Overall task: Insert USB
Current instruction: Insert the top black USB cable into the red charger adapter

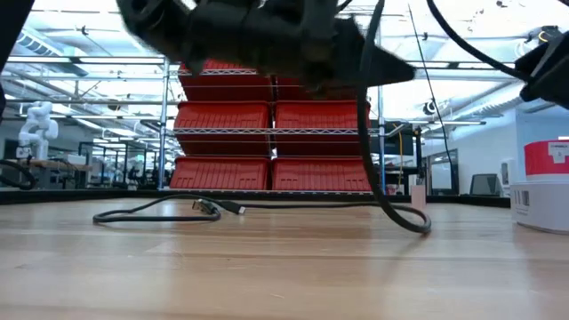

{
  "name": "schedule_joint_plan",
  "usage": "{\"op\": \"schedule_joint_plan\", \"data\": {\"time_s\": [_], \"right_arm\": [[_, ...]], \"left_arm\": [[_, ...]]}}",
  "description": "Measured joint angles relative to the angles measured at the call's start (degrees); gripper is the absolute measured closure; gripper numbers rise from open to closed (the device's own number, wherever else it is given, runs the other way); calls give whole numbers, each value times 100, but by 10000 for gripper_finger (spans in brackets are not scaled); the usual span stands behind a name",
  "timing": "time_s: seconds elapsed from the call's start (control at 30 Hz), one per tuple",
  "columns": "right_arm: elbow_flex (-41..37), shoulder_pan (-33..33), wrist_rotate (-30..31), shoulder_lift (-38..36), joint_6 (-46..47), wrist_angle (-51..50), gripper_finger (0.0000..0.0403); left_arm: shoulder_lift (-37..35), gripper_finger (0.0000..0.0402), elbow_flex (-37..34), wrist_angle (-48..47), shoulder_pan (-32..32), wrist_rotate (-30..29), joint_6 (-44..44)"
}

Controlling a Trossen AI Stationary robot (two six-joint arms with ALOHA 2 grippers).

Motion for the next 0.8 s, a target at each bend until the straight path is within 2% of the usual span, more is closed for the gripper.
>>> {"op": "schedule_joint_plan", "data": {"time_s": [0.17,0.3,0.5,0.7,0.8], "right_arm": [[0,445,872,-136,779,-670,403],[-40,718,1811,-5,1214,-630,403],[-216,853,2933,689,1849,-20,403],[-236,855,3623,1661,2764,213,403],[-236,855,3742,2093,3290,277,403]], "left_arm": [[2,400,-835,1144,80,35,-388],[2,400,-1285,1800,124,33,-473],[2,400,-1393,1931,256,178,-366],[2,400,-1393,2016,459,560,-315],[2,400,-1393,2006,550,730,-315]]}}
